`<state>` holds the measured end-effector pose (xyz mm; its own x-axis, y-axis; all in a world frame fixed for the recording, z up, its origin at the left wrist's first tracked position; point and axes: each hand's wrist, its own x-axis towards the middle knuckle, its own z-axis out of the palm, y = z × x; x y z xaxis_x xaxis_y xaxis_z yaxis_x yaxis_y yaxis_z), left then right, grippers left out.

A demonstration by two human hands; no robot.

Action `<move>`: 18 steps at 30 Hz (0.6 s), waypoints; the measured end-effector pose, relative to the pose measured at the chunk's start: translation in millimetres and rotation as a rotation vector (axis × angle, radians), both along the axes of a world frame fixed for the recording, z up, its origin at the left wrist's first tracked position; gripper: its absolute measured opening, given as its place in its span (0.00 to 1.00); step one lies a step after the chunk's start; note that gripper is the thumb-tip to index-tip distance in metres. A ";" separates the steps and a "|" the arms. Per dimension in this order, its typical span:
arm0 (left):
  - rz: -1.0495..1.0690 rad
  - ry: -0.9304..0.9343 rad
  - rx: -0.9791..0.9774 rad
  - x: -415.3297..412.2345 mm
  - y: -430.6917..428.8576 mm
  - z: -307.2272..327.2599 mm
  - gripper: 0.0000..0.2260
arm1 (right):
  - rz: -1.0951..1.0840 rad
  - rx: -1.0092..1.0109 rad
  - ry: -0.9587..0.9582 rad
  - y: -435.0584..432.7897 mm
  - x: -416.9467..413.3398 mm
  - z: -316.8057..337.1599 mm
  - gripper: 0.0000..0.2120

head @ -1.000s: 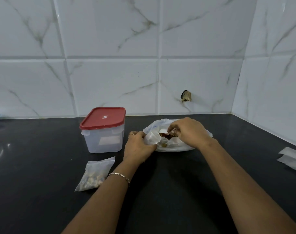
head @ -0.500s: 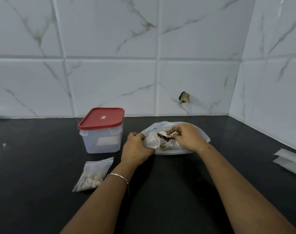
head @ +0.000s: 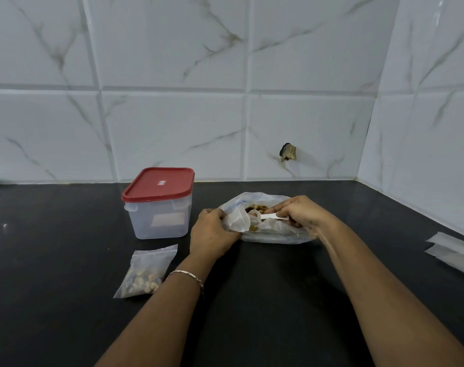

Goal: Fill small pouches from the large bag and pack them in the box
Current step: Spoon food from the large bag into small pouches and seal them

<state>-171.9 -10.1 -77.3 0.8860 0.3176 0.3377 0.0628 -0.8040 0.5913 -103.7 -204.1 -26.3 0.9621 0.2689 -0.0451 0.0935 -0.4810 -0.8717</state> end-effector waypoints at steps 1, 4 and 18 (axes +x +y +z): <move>-0.002 -0.005 0.004 0.0 0.0 -0.2 0.24 | -0.002 -0.005 0.013 0.2 0.6 -0.3 0.15; -0.022 -0.019 -0.001 -0.1 -0.1 0.7 0.23 | -0.023 -0.013 0.073 1.0 0.4 -1.8 0.14; -0.255 -0.097 -0.397 -8.9 -5.7 11.7 0.14 | -0.150 0.232 0.214 17.3 -11.1 -5.6 0.02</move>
<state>-180.8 -15.8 -65.7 0.9230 0.2154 0.3189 -0.1772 -0.4978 0.8490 -114.8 -186.8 -31.9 0.9670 0.1518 -0.2046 -0.1601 -0.2625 -0.9516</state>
